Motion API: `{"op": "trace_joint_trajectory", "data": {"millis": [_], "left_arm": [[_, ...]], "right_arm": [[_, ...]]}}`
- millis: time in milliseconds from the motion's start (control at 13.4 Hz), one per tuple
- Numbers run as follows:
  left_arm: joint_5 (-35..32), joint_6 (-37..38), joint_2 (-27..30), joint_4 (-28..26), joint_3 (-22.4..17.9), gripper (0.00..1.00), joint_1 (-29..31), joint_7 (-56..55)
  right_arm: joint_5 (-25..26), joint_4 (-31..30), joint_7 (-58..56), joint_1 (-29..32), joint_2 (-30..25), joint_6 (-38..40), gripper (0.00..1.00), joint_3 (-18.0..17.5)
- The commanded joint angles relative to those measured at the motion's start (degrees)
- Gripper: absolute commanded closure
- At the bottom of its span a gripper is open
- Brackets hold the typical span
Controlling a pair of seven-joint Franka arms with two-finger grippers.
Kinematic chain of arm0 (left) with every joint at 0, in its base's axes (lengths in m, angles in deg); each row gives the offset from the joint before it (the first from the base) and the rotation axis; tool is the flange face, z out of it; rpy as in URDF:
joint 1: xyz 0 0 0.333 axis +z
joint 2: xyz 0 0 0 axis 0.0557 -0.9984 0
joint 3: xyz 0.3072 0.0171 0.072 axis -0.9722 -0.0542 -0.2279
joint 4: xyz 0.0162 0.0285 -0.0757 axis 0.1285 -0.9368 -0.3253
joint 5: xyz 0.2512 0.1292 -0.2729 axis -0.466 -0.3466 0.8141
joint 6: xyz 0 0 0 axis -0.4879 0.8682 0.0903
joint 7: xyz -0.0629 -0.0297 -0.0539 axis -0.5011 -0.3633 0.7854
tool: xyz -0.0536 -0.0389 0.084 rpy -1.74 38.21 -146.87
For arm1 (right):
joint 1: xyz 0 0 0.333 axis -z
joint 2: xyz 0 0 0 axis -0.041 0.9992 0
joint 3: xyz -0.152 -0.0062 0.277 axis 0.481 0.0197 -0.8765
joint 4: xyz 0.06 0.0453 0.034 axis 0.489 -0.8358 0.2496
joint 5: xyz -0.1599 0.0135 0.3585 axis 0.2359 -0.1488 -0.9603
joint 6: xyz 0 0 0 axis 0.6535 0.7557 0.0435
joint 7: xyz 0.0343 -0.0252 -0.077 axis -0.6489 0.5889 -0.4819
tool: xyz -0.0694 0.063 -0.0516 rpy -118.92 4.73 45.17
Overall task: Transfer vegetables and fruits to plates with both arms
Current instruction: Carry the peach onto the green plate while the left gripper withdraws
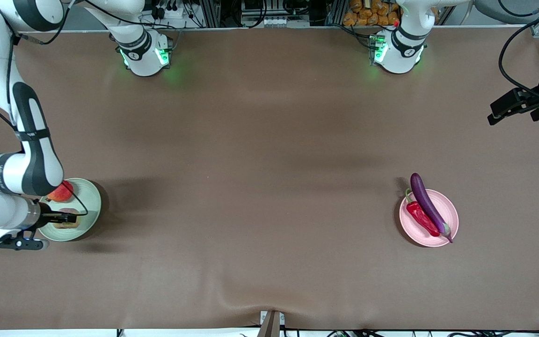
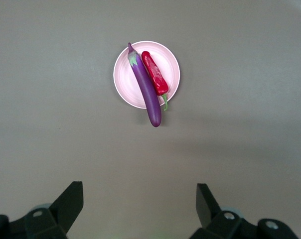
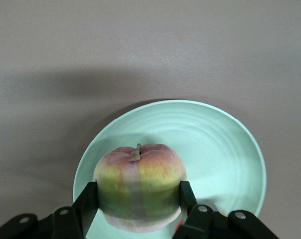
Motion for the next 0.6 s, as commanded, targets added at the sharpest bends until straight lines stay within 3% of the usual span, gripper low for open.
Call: {"op": "trace_joint_trajectory", "data": {"millis": [0, 149, 298, 521], "left_arm": [[0.94, 1.47, 1.94, -1.44, 0.22, 0.0, -0.42, 0.65], [0.5, 1.56, 1.94, -1.44, 1.09, 0.0, -0.42, 0.56], [0.24, 1.91, 2.02, -1.53, 1.27, 0.0, -0.33, 0.65], [0.24, 2.18, 2.46, -1.62, 1.36, 0.0, -0.33, 0.39]], "right_arm": [[0.55, -0.22, 0.4, 0.38, 0.25, -0.45, 0.01, -0.76], [-1.89, -0.13, -0.04, 0.12, -0.53, 1.38, 0.0, -1.11], [-7.6, 1.35, -0.13, -0.85, -3.6, 9.69, 0.0, -1.64], [-7.45, 3.29, 0.75, -1.2, -11.15, 18.07, 0.0, -8.3]]}}
